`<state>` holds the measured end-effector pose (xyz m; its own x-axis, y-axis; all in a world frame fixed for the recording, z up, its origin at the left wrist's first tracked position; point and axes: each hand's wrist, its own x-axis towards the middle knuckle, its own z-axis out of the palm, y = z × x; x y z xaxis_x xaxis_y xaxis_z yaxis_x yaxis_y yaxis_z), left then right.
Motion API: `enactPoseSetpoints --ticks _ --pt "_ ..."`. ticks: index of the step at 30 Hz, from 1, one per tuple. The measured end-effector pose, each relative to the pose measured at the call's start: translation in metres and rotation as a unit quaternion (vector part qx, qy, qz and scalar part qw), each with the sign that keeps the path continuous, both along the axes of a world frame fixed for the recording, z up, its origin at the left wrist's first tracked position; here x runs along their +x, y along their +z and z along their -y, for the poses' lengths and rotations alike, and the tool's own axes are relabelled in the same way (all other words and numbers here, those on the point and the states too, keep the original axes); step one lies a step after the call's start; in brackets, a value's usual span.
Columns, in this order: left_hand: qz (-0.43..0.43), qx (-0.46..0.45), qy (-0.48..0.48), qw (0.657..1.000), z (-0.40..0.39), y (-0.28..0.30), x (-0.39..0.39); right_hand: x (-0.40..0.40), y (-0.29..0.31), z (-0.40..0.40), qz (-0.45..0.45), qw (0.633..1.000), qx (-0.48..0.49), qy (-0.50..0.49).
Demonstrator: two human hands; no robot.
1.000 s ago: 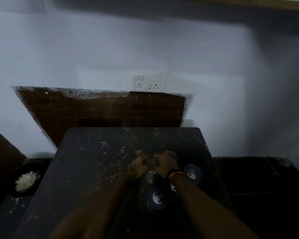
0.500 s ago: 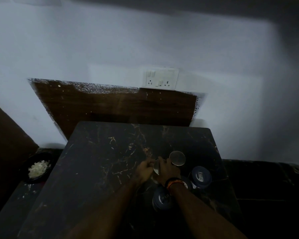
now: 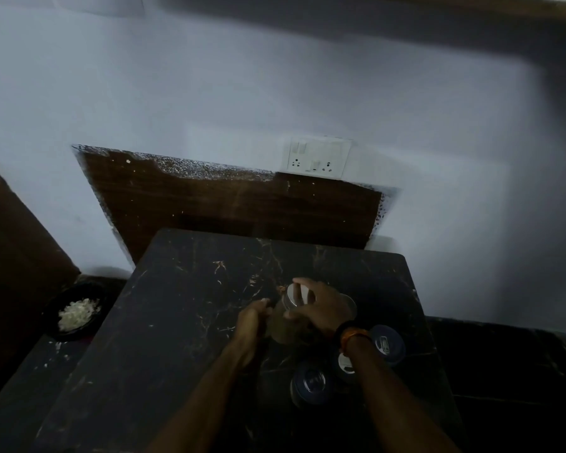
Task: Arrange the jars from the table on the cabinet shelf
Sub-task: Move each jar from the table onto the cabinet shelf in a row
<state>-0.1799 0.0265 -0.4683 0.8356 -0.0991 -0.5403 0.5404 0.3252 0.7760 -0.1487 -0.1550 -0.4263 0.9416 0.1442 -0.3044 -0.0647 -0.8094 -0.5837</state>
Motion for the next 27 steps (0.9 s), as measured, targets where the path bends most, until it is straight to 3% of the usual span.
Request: enactPoseSetpoints --ticks 5,13,15,19,22,27 --pt "-0.090 -0.239 -0.036 0.966 -0.010 0.011 -0.004 -0.006 0.051 0.005 0.013 0.984 0.180 0.012" --pt "0.038 -0.380 -0.018 0.924 -0.007 0.051 -0.006 -0.009 0.102 0.008 0.055 0.927 0.371 0.025" --pt "0.103 -0.354 -0.015 0.929 -0.005 0.069 -0.003 -0.009 0.106 0.005 0.069 0.915 0.397 0.002" --pt "0.200 -0.186 0.003 0.962 0.004 0.108 -0.003 -0.006 0.109 -0.002 0.109 0.903 0.410 -0.070" --pt "0.254 -0.115 0.027 0.960 0.014 0.123 -0.007 -0.003 0.116 -0.009 0.121 0.867 0.468 -0.119" --pt "0.267 -0.211 -0.002 0.940 0.019 0.141 -0.004 0.003 0.138 -0.011 0.095 0.773 0.612 -0.139"
